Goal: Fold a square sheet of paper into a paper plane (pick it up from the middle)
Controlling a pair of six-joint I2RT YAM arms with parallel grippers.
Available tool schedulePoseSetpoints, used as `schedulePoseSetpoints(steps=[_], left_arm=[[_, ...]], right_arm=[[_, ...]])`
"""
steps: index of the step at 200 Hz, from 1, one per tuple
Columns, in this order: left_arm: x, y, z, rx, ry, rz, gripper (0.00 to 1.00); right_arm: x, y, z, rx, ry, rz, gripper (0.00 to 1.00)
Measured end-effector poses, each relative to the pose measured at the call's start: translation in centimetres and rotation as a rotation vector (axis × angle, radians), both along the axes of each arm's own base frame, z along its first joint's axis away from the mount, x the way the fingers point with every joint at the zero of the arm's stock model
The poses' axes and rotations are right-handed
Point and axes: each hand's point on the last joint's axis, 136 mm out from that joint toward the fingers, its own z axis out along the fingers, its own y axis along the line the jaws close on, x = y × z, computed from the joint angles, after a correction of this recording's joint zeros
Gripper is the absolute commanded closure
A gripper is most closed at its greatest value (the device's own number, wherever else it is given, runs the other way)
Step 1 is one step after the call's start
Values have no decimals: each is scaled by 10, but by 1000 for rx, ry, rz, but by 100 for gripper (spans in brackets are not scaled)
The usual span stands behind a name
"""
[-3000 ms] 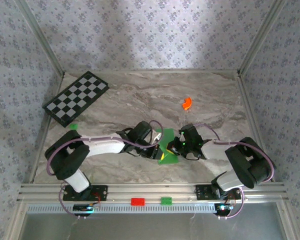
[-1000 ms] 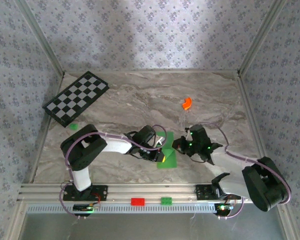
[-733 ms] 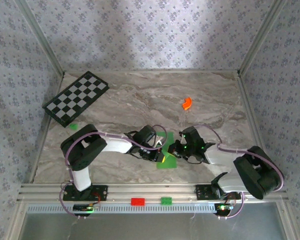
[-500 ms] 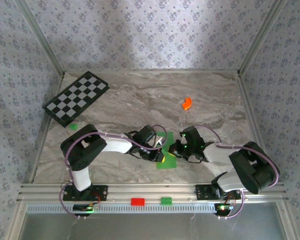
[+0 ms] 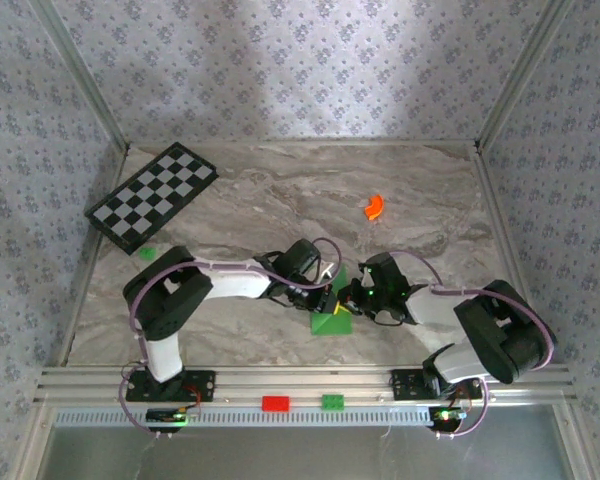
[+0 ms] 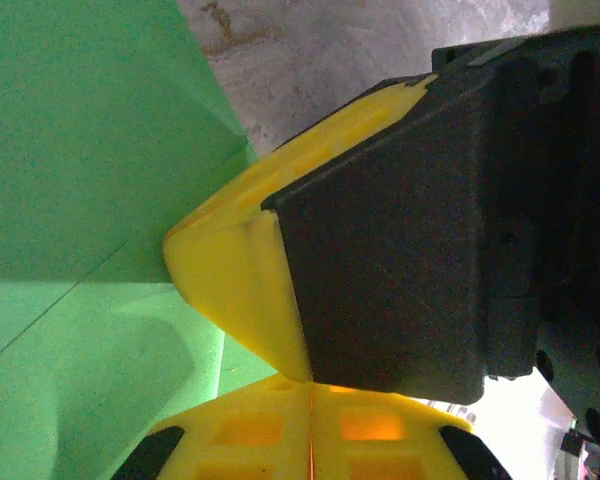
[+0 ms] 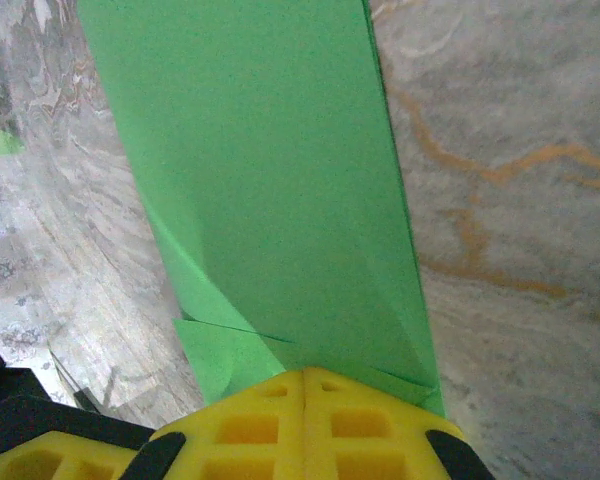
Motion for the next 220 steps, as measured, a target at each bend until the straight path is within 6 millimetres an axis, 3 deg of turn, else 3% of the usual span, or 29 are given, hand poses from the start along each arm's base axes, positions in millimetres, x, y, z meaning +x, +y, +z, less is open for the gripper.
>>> schedulePoseSetpoints(steps=[44,94,220], left_arm=[[-7,8,-25,49,44,4,93],[-12,10,-24,13,25,2,91],[-40,42,-25,55,42,-26,90]], right_arm=[[0,0,0,0,-1,0,100],[0,0,0,0,-1,0,100],[1,0,0,-6,16,3,100]])
